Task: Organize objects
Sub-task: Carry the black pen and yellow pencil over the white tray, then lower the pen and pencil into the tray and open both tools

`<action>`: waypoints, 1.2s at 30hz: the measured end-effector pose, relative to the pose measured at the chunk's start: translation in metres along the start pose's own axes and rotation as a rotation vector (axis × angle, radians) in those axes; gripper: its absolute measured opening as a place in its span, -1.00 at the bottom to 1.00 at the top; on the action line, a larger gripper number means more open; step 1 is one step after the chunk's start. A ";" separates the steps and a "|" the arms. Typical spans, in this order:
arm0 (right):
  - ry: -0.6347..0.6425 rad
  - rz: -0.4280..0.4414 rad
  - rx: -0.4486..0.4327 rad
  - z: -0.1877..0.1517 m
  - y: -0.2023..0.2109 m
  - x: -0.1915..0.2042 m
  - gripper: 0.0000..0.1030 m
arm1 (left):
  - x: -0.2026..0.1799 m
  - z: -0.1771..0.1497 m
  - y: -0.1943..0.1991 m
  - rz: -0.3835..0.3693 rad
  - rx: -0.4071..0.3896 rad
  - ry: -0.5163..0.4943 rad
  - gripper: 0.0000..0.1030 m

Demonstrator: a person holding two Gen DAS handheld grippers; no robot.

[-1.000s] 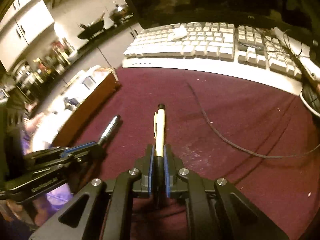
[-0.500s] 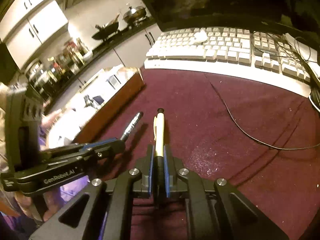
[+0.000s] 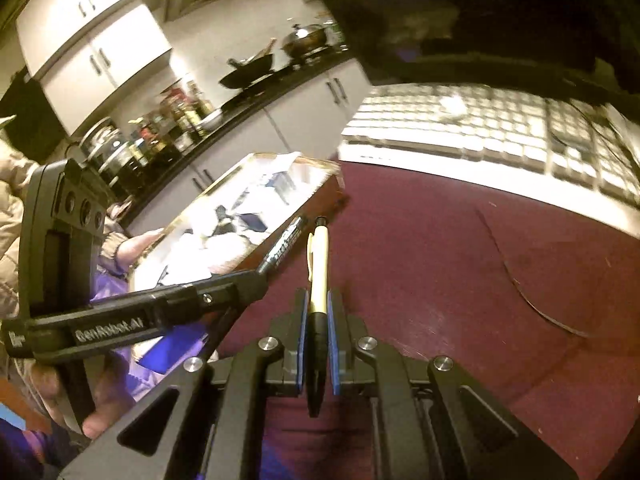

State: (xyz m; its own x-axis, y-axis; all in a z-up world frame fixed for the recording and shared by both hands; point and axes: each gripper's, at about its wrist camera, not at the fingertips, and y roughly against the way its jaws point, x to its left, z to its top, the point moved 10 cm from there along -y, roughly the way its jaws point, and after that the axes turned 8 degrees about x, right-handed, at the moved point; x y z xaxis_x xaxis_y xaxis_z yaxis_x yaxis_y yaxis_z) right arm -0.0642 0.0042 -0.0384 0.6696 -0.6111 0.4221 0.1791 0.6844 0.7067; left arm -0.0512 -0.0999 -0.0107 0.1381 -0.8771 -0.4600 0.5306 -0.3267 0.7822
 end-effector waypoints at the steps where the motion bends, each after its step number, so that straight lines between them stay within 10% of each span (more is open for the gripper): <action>1: 0.023 0.013 0.006 0.007 -0.005 0.010 -0.86 | 0.008 0.004 0.006 0.012 -0.009 0.018 -0.84; 19: 0.167 0.087 0.103 0.076 -0.109 0.098 -0.86 | 0.156 0.052 0.054 0.108 -0.123 0.302 -0.84; 36: 0.163 0.036 0.169 0.073 -0.160 0.101 -0.86 | 0.185 0.068 0.030 0.159 -0.095 0.334 -0.84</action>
State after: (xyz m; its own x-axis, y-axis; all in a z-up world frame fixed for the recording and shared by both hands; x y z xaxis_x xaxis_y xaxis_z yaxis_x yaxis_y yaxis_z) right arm -0.0775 -0.1958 -0.0674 0.7833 -0.5057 0.3615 0.0389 0.6203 0.7834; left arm -0.0662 -0.2958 -0.0438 0.4813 -0.7461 -0.4601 0.5539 -0.1479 0.8193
